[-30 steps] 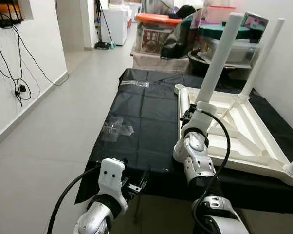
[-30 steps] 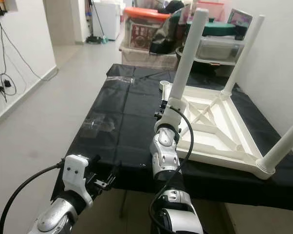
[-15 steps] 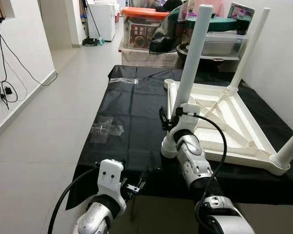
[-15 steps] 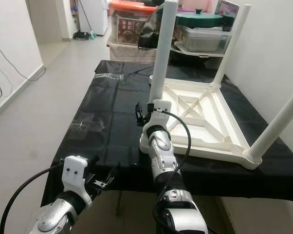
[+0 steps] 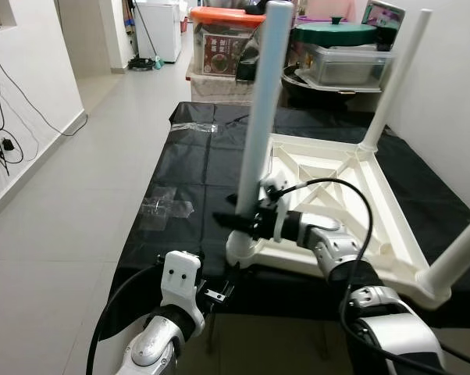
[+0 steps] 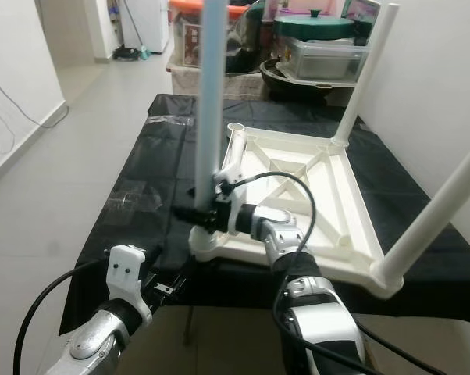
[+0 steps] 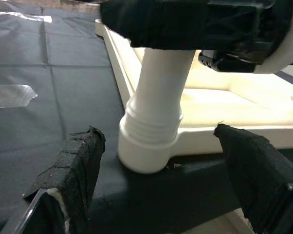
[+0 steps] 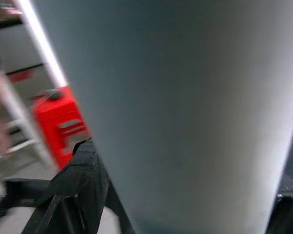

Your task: Building children table

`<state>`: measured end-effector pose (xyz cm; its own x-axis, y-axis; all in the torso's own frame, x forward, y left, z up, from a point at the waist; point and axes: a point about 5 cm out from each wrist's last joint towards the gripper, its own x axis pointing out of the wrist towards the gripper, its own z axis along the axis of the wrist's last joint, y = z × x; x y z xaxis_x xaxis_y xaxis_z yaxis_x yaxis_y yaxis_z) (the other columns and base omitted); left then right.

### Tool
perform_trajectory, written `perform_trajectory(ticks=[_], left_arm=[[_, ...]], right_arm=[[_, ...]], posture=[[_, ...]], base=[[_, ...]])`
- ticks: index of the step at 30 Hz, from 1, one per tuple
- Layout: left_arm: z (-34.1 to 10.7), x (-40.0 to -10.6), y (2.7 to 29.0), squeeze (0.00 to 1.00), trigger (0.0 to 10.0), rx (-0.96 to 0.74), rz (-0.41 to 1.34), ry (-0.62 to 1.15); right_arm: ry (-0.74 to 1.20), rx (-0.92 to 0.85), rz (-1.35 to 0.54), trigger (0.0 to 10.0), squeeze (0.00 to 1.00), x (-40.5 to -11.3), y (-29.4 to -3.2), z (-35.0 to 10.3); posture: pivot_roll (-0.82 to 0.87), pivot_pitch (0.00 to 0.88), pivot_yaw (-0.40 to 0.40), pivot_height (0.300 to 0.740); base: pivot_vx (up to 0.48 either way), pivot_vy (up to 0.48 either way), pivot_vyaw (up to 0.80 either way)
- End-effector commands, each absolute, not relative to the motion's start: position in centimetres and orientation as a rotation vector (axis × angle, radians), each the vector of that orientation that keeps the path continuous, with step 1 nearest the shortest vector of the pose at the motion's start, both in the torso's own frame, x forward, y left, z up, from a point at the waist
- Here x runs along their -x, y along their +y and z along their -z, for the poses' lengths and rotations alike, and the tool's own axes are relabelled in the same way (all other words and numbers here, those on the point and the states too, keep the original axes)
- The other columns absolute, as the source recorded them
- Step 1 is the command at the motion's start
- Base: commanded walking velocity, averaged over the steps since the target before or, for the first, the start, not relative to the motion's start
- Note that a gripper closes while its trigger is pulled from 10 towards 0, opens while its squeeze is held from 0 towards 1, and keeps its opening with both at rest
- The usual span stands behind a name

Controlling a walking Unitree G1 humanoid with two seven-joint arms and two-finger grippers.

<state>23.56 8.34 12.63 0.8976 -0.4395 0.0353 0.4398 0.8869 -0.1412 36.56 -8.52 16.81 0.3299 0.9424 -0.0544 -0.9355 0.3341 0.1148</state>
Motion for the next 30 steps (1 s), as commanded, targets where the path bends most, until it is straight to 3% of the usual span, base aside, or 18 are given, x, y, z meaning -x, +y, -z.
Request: perform_trajectory(ticks=[1,2,3,5,8,10,13,14,15,17,19,25,26,27,28,30], left_arm=[[-12.2,-23.7,8.4,0.00,10.0,0.145,0.455,0.005],[-12.2,-23.7,8.4,0.00,10.0,0.145,0.455,0.005],[-12.2,-23.8,8.5,0.00,10.0,0.145,0.455,0.004],[-12.1,-23.9,8.5,0.00,10.0,0.145,0.455,0.004],[-11.9,-24.2,8.5,0.00,10.0,0.141,0.458,0.003],[-11.9,-24.3,8.5,0.00,10.0,0.140,0.459,0.003],[-11.8,-24.5,8.6,0.00,10.0,0.135,0.460,0.002],[-11.8,-24.5,8.6,0.00,10.0,0.135,0.460,0.002],[-11.7,-24.6,8.6,0.00,10.0,0.134,0.461,0.002],[-11.7,-24.6,8.6,0.00,10.0,0.133,0.461,0.001],[-11.5,-24.9,8.5,0.00,10.0,0.130,0.465,0.002],[-11.4,-25.1,8.4,0.00,10.0,0.128,0.471,0.000],[-11.3,-25.2,8.4,0.00,10.0,0.128,0.473,-0.001],[-11.3,-25.3,8.4,0.00,10.0,0.128,0.475,-0.002],[-11.3,-25.3,8.3,0.00,10.0,0.128,0.477,-0.002],[-11.2,-25.4,8.3,0.00,10.0,0.128,0.478,-0.003]], right_arm=[[0.141,-0.074,-1.311,4.9,0.00,-36.2,-7.4,-16.6],[0.141,-0.074,-1.311,4.9,0.00,-36.2,-7.4,-16.6],[0.125,-0.068,-1.239,0.0,0.00,-36.5,-7.2,-16.5],[0.116,-0.067,-1.160,0.0,0.00,-36.8,-7.2,-16.3],[0.098,-0.133,-0.725,0.0,0.00,-38.3,-8.5,-15.4],[0.109,-0.157,-0.611,0.0,0.00,-38.6,-9.1,-15.1],[0.156,-0.155,-0.091,0.0,0.00,-39.1,-12.3,-13.9],[0.156,-0.155,-0.091,0.0,0.00,-39.1,-12.3,-13.9],[0.149,-0.141,0.050,0.0,0.00,-38.8,-13.3,-13.7],[0.139,-0.133,0.113,0.0,0.00,-38.6,-13.8,-13.6],[0.125,-0.177,0.304,0.0,0.00,-37.3,-14.0,-13.1],[0.114,-0.226,0.341,0.0,0.00,-36.4,-12.2,-13.0],[0.097,-0.233,0.261,8.4,0.00,-36.6,-10.9,-13.1],[0.089,-0.234,0.221,8.4,0.00,-36.7,-10.0,-13.3],[0.077,-0.258,0.129,10.0,1.00,-36.8,-9.0,-13.5],[0.029,-0.240,0.086,10.0,1.00,-36.8,-8.5,-14.1]], posture=[[0.19,0.000,-0.079,0.740],[0.19,0.000,-0.079,0.740],[0.19,0.000,-0.080,0.740],[0.19,0.000,-0.079,0.740],[0.18,0.000,-0.073,0.740],[0.18,0.000,-0.073,0.740],[0.16,0.000,-0.059,0.740],[0.16,0.000,-0.059,0.740],[0.15,0.000,-0.050,0.740],[0.15,0.000,-0.050,0.740],[0.15,0.000,-0.043,0.740],[0.14,0.000,-0.042,0.740],[0.14,0.000,-0.046,0.740],[0.14,0.000,-0.046,0.740],[0.13,0.000,-0.043,0.740],[0.13,0.000,-0.043,0.740]], base=[[0.000,0.000,0.00],[0.000,0.000,0.00],[0.000,0.000,0.00],[0.000,0.000,0.00],[0.000,0.000,0.00],[0.000,0.000,0.00],[0.000,0.000,0.00],[0.000,0.000,0.00],[0.000,0.000,0.00],[0.000,0.000,0.00],[0.000,0.000,0.00],[0.000,0.000,0.00],[0.000,0.000,0.00],[0.000,0.000,0.00],[0.000,0.000,0.00],[0.000,0.000,0.00]])
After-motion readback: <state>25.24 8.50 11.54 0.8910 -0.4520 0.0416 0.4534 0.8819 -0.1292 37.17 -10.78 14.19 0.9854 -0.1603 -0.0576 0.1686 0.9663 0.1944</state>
